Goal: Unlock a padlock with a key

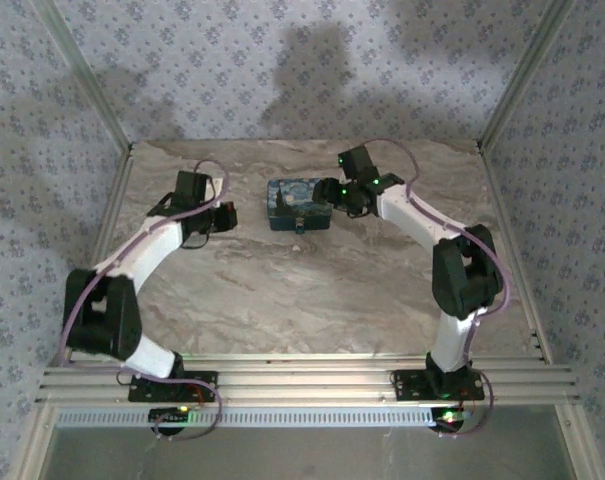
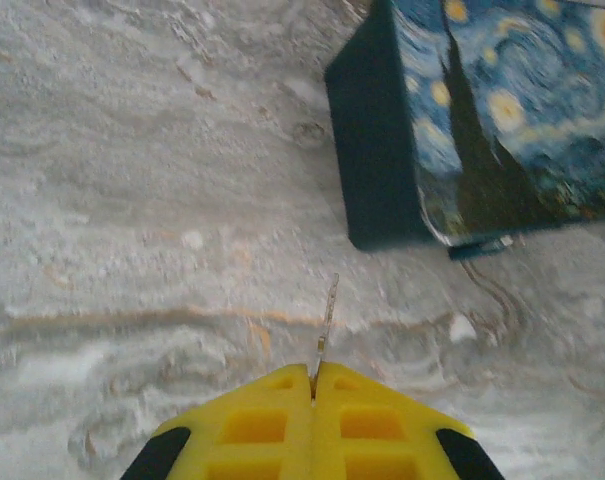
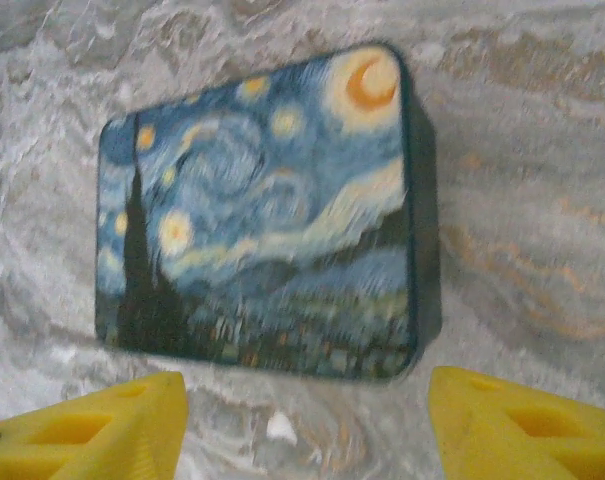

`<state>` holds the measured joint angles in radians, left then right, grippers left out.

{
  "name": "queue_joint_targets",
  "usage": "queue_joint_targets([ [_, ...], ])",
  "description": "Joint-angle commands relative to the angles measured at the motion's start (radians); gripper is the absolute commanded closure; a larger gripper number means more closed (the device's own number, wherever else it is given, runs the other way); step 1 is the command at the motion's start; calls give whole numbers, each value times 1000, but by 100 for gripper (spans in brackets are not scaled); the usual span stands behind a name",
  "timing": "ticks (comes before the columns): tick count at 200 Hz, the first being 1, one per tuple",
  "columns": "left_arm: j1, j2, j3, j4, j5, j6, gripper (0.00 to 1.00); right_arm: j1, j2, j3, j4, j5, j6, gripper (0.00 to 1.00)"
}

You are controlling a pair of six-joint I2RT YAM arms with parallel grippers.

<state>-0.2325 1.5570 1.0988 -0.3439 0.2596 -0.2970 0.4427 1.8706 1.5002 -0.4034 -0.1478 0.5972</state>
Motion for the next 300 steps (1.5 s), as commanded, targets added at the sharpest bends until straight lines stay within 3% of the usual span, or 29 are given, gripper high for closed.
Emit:
queue_joint_targets([
  [1, 4, 106, 125, -17, -4, 21, 100, -38, 94, 69, -61, -22, -43, 33],
  [28, 3, 255, 252, -37, 20, 22, 100, -56, 200, 158, -66, -72, -71, 36],
  [64, -37, 423, 407, -81, 49, 21, 100, -47, 282, 209, -44, -169, -107, 64],
  [116, -191, 467, 412, -74, 62, 6, 100, -37, 179, 2, 14, -185, -103, 71],
  [158, -257, 347, 220, 36, 51, -34, 100, -10, -16, -237, 63, -151, -70, 69],
  [172, -253, 319, 183, 50, 37, -34, 100, -8, -61, -254, 38, -137, -73, 59],
  [186, -233, 296, 153, 56, 40, -30, 100, -8, -110, -259, -2, -85, -68, 41],
  [204, -193, 252, 98, 67, 63, -28, 100, -12, -193, -293, -19, -13, -56, 36],
  [230, -131, 137, -41, 133, 128, -16, 100, 16, -330, -414, 7, 99, -20, 34],
  [253, -99, 28, -150, 165, 164, -16, 100, 141, -391, -489, 26, 257, 1, 37],
  [273, -99, -56, -222, 145, 182, -13, 100, 274, -367, -510, 43, 378, 60, 39],
  [300, -115, -153, -288, 90, 203, -12, 100, 389, -267, -466, 75, 440, 114, 41],
])
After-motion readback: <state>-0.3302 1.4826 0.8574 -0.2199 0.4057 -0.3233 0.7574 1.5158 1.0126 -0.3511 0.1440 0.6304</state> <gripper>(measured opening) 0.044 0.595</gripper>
